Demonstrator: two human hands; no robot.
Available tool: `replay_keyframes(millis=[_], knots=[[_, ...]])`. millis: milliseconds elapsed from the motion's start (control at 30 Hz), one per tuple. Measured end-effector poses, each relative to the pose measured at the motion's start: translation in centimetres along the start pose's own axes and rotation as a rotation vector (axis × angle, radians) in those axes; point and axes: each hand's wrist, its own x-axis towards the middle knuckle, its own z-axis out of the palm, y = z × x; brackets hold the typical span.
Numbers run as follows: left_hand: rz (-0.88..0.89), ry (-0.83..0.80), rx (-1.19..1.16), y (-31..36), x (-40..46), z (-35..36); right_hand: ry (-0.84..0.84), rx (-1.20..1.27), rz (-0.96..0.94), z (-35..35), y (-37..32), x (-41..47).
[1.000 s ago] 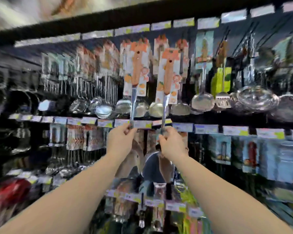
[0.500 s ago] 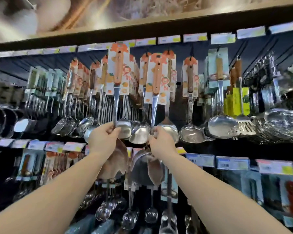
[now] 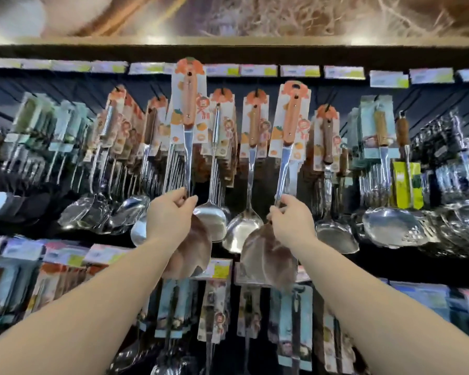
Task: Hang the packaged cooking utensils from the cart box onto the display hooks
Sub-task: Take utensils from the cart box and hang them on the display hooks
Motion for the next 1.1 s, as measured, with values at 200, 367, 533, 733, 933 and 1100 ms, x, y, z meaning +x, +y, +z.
replay_keyframes(millis=[200, 367, 533, 733, 933, 1100], knots=[[0.038, -0.077, -0.075, -2.9, 3.1, 0.1, 0.068, -0.068, -0.027, 3.5, -3.1, 1.2], [0.090, -0.149, -0.128, -3.6, 4.2, 0.8, 0.058, -0.085, -0.002, 5.9, -4.6, 2.1], [0.077, -0.143, -0.164, -4.0, 5.4, 1.6, 0.069, -0.126, 0.023, 6.5, -4.4, 3.4], [0.090, -0.153, -0.162, -4.0, 5.6, 2.5, 0.085, -0.133, 0.032, 6.0, -3.2, 4.5], [0.099, -0.132, -0.135, -3.7, 5.3, 3.4, 0.065, -0.127, 0.012, 5.8, -3.1, 5.9], [0.100, -0.120, -0.133, -4.2, 5.3, 4.0, 0.055, -0.148, -0.008, 6.4, -3.0, 7.0]])
